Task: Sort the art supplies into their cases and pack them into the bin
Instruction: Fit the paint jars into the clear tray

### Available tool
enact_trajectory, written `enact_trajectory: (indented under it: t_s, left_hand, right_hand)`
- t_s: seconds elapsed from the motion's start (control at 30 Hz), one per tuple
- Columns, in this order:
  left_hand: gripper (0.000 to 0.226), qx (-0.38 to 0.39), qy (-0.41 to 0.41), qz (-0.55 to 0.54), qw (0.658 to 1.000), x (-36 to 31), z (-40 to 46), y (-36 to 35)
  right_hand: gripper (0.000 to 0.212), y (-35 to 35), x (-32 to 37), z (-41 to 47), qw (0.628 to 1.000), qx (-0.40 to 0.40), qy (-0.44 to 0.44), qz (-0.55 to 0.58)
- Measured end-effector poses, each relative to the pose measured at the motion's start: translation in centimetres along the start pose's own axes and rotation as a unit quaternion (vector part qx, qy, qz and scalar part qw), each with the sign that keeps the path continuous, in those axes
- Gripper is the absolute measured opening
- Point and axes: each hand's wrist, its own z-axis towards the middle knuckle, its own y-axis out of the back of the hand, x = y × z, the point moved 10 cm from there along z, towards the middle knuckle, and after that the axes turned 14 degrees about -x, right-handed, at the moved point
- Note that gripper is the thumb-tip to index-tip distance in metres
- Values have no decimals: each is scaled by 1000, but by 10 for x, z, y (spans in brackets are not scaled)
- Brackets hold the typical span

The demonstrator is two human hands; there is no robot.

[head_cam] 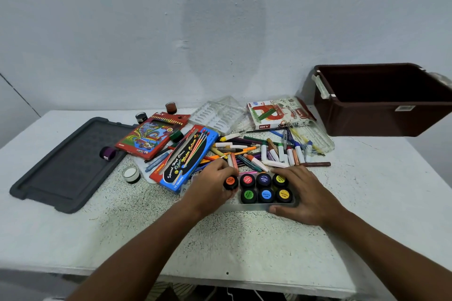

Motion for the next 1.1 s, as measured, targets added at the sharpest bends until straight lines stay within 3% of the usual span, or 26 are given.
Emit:
enact_trajectory:
  t_s: [0.63, 0.77, 0.87, 1.0, 1.1]
  left_hand:
    - [41, 4, 35, -20, 999, 8, -1, 0]
    - [37, 20, 51, -41, 998, 10, 1, 8]
    - [25, -9, 86, -42, 995, 24, 4, 30]
    - [24, -82, 165, 51, 982, 75, -4, 74]
    - [26, -113, 174, 137, 969, 107, -18, 103]
  right_hand:
    - [86, 0, -1, 2, 1000, 1, 2, 11]
    - [86, 1, 0, 1, 1000, -1, 4, 11]
    - [86, 1, 0, 1, 1000, -4, 4, 15]
    - [84, 0, 1, 1, 1000, -3, 9, 9]
    - [82, 0, 1, 0, 1000, -4, 7, 5]
